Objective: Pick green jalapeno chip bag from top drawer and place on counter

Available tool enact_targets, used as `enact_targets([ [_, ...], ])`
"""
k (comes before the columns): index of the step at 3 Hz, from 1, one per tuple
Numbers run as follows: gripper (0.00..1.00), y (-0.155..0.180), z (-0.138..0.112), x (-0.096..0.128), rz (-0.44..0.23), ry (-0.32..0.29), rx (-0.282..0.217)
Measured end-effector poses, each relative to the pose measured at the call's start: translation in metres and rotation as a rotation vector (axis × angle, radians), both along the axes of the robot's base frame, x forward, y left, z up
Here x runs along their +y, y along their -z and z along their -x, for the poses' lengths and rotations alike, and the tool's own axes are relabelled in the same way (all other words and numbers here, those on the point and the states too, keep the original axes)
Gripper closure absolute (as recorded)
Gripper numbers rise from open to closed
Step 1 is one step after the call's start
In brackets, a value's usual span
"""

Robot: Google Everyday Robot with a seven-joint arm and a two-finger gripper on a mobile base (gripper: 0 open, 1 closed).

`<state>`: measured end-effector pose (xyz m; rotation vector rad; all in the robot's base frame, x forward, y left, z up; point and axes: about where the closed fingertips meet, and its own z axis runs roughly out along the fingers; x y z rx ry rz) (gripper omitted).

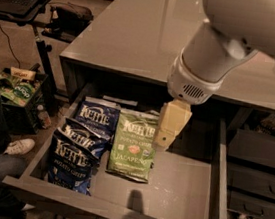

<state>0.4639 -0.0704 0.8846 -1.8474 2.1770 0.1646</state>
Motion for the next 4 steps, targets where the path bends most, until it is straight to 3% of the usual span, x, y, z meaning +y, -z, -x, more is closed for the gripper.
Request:
enact_targets([
  [1,0.00,0.029,-0.020,0.026,-0.030,0.029,-0.044],
  [2,0.00,0.086,-0.066,0.042,-0.072,0.094,-0.035],
  [3,0.00,0.086,-0.066,0.042,-0.072,0.094,-0.035],
  [4,0.00,0.107,-0.072,0.051,-0.105,0.102,-0.028],
])
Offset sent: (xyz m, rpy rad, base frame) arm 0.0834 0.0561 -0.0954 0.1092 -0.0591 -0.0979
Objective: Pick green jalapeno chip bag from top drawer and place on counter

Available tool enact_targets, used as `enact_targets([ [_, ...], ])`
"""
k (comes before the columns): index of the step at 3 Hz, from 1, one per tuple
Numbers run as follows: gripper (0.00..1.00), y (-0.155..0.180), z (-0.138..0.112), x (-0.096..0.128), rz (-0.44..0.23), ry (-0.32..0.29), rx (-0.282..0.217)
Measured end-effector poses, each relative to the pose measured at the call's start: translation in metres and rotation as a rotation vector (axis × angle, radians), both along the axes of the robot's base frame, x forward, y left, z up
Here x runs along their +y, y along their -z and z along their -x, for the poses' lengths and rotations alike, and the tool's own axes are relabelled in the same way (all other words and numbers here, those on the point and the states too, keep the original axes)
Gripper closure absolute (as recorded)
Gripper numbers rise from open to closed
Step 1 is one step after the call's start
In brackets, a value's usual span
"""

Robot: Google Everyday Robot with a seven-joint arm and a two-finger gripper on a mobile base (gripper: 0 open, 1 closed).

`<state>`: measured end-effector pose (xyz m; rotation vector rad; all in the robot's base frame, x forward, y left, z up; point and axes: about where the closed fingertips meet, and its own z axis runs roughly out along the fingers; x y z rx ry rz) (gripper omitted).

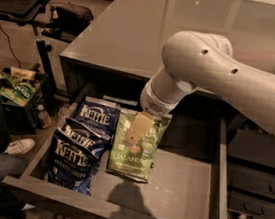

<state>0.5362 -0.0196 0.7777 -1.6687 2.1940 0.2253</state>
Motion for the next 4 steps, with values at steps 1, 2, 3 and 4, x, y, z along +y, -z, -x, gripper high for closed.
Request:
enact_targets([
  [1,0.00,0.026,-0.016,0.011,-0.017,0.003,0.011],
  [2,0.00,0.054,-0.027,0.015,-0.021,0.007,0.040],
  [3,0.00,0.082,-0.036,0.012,-0.004,0.018,0.072],
  [4,0.00,0.105,-0.042,0.006,0.015,0.025,0.105],
])
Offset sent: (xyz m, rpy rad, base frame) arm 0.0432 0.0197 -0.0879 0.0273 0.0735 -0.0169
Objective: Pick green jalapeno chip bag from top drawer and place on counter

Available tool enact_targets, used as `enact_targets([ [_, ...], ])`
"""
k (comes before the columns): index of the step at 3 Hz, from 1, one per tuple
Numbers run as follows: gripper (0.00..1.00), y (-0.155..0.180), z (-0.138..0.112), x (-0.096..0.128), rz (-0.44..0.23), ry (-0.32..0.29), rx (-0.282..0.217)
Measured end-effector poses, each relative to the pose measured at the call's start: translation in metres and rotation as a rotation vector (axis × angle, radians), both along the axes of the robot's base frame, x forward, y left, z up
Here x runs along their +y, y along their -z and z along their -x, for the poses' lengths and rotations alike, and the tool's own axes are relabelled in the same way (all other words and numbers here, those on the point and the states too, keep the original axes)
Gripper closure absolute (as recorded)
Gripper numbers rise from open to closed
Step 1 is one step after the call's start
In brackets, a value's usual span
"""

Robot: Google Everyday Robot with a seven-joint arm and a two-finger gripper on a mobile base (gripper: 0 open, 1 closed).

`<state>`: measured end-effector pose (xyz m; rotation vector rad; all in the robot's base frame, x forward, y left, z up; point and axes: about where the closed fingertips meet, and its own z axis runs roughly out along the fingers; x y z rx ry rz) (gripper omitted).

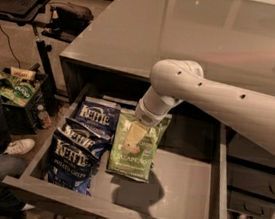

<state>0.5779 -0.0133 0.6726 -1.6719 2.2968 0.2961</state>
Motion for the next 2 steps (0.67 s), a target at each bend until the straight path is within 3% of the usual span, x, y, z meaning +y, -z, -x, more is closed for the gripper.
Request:
enact_targets([
  [2,0.41,0.0182,-0.0001,-0.0012,0.020,-0.010,0.025],
])
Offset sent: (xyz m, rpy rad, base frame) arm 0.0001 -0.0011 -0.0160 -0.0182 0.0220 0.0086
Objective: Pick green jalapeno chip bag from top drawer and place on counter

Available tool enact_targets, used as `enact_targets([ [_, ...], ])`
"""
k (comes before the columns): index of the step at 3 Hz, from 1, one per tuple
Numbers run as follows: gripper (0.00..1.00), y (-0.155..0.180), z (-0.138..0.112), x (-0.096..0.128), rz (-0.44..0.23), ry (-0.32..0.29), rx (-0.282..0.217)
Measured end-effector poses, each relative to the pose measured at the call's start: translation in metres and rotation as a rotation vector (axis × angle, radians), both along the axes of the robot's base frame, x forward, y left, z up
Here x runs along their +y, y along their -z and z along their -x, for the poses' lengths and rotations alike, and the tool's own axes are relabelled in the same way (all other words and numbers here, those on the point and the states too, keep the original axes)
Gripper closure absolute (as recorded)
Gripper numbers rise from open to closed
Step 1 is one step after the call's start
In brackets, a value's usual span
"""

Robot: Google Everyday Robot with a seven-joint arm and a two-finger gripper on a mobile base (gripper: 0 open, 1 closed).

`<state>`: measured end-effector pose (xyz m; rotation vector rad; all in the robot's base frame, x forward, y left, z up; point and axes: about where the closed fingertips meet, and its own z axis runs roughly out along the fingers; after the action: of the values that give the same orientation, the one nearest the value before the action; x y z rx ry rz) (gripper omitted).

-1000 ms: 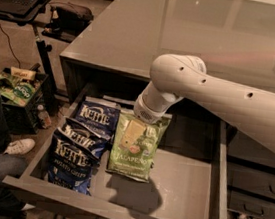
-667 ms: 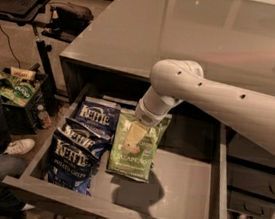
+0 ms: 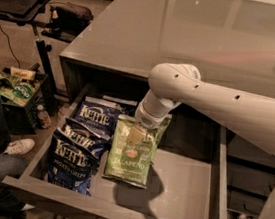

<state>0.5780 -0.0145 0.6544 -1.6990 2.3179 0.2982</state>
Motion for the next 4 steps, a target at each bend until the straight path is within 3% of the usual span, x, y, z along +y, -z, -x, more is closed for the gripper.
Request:
enact_targets([
  [2,0.88,0.000,0.000,0.000,0.000,0.000,0.000],
  [3,1.00,-0.010,0.004,-0.001,-0.044,-0.001,0.005],
  [4,1.00,-0.040,0.018,-0.012,-0.115,0.018,0.012],
])
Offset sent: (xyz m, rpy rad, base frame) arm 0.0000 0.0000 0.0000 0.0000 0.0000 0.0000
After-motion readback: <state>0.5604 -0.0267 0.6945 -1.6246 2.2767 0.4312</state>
